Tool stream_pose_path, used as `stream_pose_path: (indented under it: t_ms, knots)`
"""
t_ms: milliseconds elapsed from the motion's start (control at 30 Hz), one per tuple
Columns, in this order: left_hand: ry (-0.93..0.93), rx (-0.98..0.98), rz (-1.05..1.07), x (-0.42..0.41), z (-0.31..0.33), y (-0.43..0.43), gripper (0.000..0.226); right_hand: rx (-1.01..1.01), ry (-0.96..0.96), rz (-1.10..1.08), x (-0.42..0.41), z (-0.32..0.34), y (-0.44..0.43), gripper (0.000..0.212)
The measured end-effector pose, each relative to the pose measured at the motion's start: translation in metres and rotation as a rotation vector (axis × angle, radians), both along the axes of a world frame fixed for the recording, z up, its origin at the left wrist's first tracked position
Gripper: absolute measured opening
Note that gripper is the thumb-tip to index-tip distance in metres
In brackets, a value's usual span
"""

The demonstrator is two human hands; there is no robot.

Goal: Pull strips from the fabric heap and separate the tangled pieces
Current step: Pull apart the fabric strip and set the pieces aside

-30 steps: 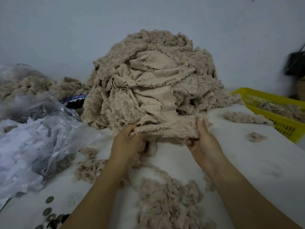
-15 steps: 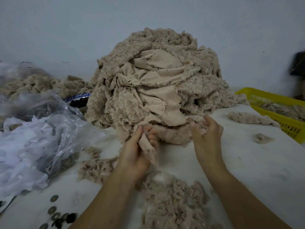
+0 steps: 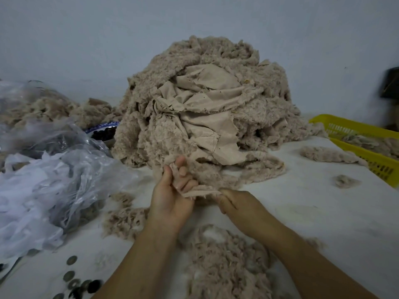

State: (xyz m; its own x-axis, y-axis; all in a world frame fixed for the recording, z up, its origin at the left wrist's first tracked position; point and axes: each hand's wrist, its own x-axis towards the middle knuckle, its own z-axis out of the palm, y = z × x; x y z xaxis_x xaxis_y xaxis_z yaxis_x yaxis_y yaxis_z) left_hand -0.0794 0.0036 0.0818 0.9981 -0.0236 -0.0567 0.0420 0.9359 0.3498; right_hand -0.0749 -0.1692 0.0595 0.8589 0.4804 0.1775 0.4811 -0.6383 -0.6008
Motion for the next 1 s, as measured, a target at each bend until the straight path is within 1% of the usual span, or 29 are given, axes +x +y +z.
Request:
stream_pose_path:
  t_ms: [33, 100, 167, 200, 233, 267, 333, 367, 400, 433, 500, 533, 567, 633, 667, 700, 733, 800, 833, 867, 900, 933, 967, 1000]
  knots:
    - [-0.017, -0.021, 0.002, 0.001, -0.001, 0.001, 0.049, 0.002, 0.001, 0.011, 0.0, -0.002, 0.001, 0.043]
    - [-0.054, 0.004, 0.01, 0.002, -0.002, 0.007, 0.053, 0.129, 0.047, -0.005, -0.002, 0.002, 0.001, 0.047]
    - [-0.076, 0.135, 0.006, 0.0, -0.001, 0.013, 0.05, 0.241, 0.034, -0.073, 0.001, 0.002, -0.006, 0.045]
    - [-0.078, 0.223, -0.004, -0.001, -0.001, 0.013, 0.048, 0.251, -0.011, -0.122, 0.004, 0.002, -0.009, 0.039]
    - [-0.08, 0.33, -0.011, -0.003, -0.001, 0.011, 0.047, 0.237, -0.054, -0.154, 0.006, 0.001, -0.01, 0.028]
    - [-0.089, 0.446, -0.019, -0.006, -0.001, 0.005, 0.048, 0.203, -0.072, -0.154, 0.006, 0.0, -0.01, 0.022]
    - [-0.118, 0.649, -0.062, -0.011, 0.001, -0.007, 0.053, 0.136, -0.062, -0.073, 0.004, -0.002, 0.001, 0.047]
    - [-0.135, 0.728, -0.095, -0.014, 0.002, -0.013, 0.055, 0.117, -0.039, -0.045, 0.002, -0.004, 0.006, 0.047]
    - [-0.154, 0.787, -0.126, -0.018, 0.003, -0.016, 0.056, 0.124, -0.015, -0.034, 0.001, -0.007, 0.01, 0.04]
    - [-0.17, 0.829, -0.147, -0.021, 0.003, -0.018, 0.056, 0.145, 0.008, -0.04, 0.001, -0.008, 0.011, 0.027]
    - [-0.146, 0.834, -0.12, -0.022, 0.005, -0.018, 0.051, 0.222, 0.041, -0.114, 0.004, -0.007, 0.005, 0.003]
    - [-0.105, 0.783, -0.072, -0.021, 0.006, -0.016, 0.046, 0.289, 0.066, -0.165, 0.006, -0.005, 0.0, 0.013]
    - [-0.062, 0.72, -0.011, -0.018, 0.007, -0.013, 0.043, 0.432, 0.133, -0.218, 0.007, -0.002, -0.005, 0.023]
    - [0.007, 0.655, 0.087, -0.013, 0.005, -0.009, 0.038, 0.834, 0.376, -0.249, 0.008, 0.008, -0.011, 0.035]
    - [0.029, 0.687, 0.115, -0.011, 0.005, -0.009, 0.037, 1.007, 0.483, -0.214, 0.006, 0.013, -0.01, 0.034]
    - [0.024, 0.764, 0.137, -0.011, 0.002, -0.011, 0.034, 1.108, 0.548, -0.159, 0.006, 0.013, -0.009, 0.025]
    - [-0.007, 0.876, 0.148, -0.014, -0.003, -0.015, 0.029, 1.118, 0.572, -0.115, 0.005, 0.013, -0.007, 0.015]
    - [-0.138, 1.178, 0.121, -0.019, -0.008, -0.027, 0.025, 1.003, 0.577, -0.073, 0.002, 0.01, -0.001, 0.036]
    - [-0.203, 1.282, 0.065, -0.024, -0.01, -0.03, 0.024, 0.945, 0.569, -0.065, 0.0, 0.008, 0.002, 0.04]
    - [-0.245, 1.349, -0.009, -0.02, -0.008, -0.035, 0.025, 0.892, 0.574, -0.078, -0.001, 0.006, 0.003, 0.038]
    - [-0.26, 1.376, -0.066, -0.017, -0.008, -0.037, 0.029, 0.871, 0.596, -0.088, 0.0, 0.006, 0.001, 0.033]
    - [-0.236, 1.342, -0.095, -0.011, -0.005, -0.038, 0.032, 0.876, 0.637, -0.105, 0.002, 0.008, -0.002, 0.028]
    - [-0.169, 1.292, -0.094, -0.003, -0.002, -0.038, 0.031, 0.915, 0.659, -0.128, 0.005, 0.012, -0.006, 0.027]
    - [-0.107, 1.272, -0.051, 0.004, 0.001, -0.036, 0.028, 1.033, 0.657, -0.182, 0.01, 0.017, -0.012, 0.028]
